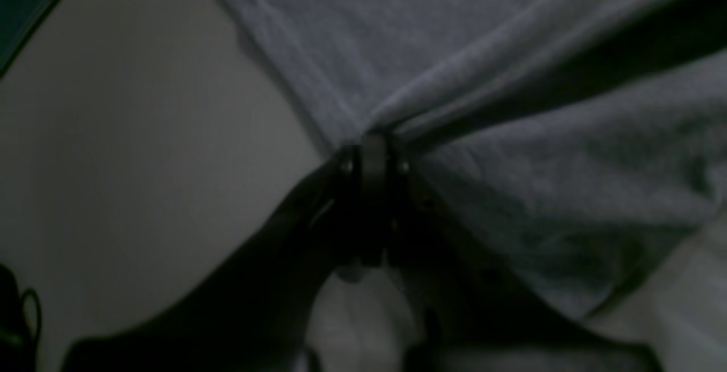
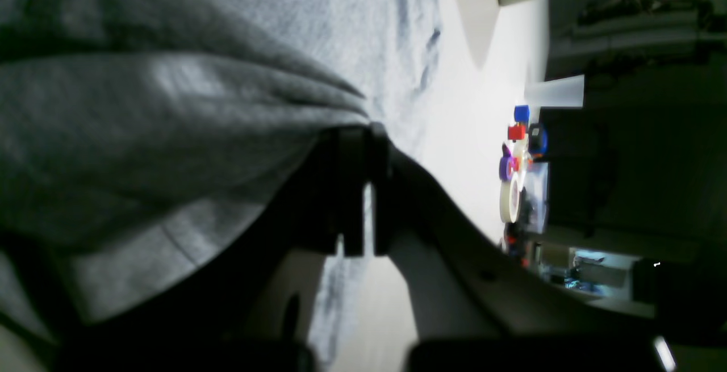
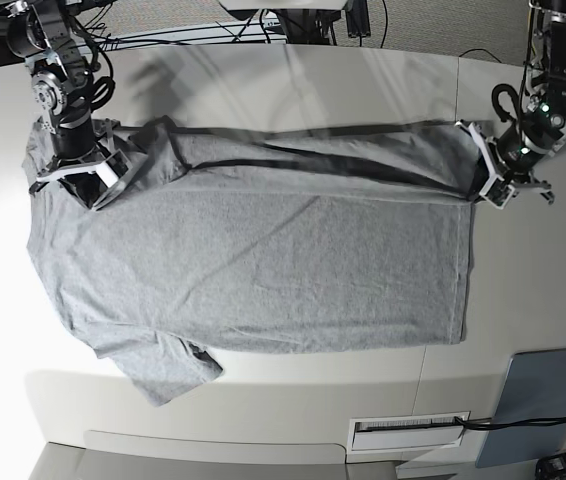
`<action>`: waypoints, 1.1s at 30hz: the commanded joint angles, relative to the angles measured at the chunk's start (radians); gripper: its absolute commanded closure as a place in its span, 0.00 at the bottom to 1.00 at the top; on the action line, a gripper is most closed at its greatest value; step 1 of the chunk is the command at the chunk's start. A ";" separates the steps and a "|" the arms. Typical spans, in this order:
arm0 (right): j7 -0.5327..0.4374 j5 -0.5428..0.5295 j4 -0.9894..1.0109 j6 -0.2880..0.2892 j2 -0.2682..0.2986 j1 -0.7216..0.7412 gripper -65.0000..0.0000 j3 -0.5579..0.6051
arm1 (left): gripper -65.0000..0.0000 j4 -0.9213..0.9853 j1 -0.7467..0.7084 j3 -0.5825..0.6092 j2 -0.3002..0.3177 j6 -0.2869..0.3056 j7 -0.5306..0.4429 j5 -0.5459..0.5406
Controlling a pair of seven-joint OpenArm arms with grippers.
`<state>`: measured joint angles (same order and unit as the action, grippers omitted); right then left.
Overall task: Fold the T-shirt properly
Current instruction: 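Fold the grasped edge over onto the shirt body with both grippers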
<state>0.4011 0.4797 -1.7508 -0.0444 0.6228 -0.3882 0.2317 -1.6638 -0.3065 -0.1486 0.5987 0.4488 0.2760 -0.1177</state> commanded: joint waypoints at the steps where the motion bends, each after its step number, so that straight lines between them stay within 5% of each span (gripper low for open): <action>1: -0.010 0.011 -0.014 -0.020 0.011 0.008 1.00 -0.009 | 1.00 -0.008 0.024 0.003 0.016 -0.007 -0.022 -0.006; 9: 0.000 0.030 -0.014 -0.025 0.006 0.009 1.00 -0.009 | 1.00 0.009 0.063 0.029 0.016 -0.037 -0.003 0.005; 16: 0.030 0.044 -0.014 -0.104 0.006 0.009 1.00 -0.030 | 1.00 0.012 0.063 0.029 0.016 -0.037 -0.007 0.005; 28: 0.033 0.033 -0.014 -0.103 0.006 0.009 1.00 -0.044 | 1.00 0.012 0.063 0.029 0.016 -0.085 -0.006 0.005; 31: 0.033 0.033 -0.014 -0.103 0.006 0.008 0.70 -0.044 | 0.69 0.012 0.063 0.029 0.016 -0.085 -0.006 0.005; 33: 0.032 0.033 -0.014 -0.105 0.006 0.009 0.61 -0.044 | 0.51 0.012 0.063 0.029 0.016 -0.087 -0.005 0.004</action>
<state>0.4416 0.4992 -1.7512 -0.1280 0.6121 -0.3878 0.1989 -1.6379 -0.2535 -0.1112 0.5983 0.3706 0.2909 -0.1066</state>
